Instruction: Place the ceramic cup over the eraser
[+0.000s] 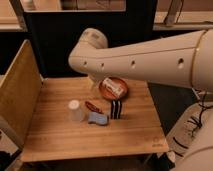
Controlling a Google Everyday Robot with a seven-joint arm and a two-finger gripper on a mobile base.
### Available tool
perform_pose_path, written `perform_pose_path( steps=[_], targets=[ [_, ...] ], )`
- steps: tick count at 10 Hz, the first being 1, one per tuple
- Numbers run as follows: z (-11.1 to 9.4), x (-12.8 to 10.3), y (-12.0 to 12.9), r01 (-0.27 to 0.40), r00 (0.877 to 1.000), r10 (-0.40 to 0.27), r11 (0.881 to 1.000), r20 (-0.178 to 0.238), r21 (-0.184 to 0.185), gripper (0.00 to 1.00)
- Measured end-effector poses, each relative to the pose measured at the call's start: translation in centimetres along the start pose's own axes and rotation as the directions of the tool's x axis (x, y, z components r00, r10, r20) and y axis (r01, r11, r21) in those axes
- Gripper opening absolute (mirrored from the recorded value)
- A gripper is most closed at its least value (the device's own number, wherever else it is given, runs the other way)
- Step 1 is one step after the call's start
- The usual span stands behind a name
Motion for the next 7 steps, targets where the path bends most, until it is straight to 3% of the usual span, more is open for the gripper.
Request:
perform_pose_path(
  steps=[3,6,7],
  targets=[
    [1.6,0.8,4.8,0.086,0.996,-0.088,0.995,-0.034,-0.055,0.80],
    [3.0,1.4,10.8,0.195,0.977,-0.205,0.972,-0.065,-0.132,0.80],
    [3.0,1.4,10.9,0.197,0.976,-0.207,0.971,-0.066,-0.132,0.80]
  ],
)
